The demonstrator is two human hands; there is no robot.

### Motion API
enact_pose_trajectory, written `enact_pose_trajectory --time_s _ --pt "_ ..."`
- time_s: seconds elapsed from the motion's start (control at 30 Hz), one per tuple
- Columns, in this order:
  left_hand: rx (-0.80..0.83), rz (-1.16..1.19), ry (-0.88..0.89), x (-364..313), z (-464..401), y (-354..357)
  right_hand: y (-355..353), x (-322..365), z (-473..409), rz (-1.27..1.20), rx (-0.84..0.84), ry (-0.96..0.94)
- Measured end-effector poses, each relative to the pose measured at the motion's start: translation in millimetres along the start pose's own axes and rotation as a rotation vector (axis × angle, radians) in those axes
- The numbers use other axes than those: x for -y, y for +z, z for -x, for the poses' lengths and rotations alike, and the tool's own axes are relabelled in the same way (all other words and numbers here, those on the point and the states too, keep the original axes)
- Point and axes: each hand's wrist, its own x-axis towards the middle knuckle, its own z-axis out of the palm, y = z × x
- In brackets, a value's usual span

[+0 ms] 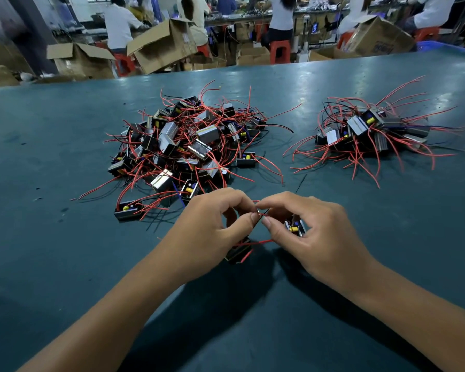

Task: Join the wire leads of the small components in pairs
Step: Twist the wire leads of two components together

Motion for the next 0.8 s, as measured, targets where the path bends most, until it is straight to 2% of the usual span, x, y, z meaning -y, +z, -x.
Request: enact_pose_trajectory --time_s 0.47,0.63,0.8 --pt "-0.034 -0.040 0.036 -6 0 0 -1 1 -1 0.037 -0.019 -0.019" --pt "0.053 0.026 -0.039 2 0 1 -2 0 -2 -0.025 -0.005 0.027" --pt "0.069 0.025 -0.040 6 -1 1 -3 -2 -2 0.022 0.017 0.063"
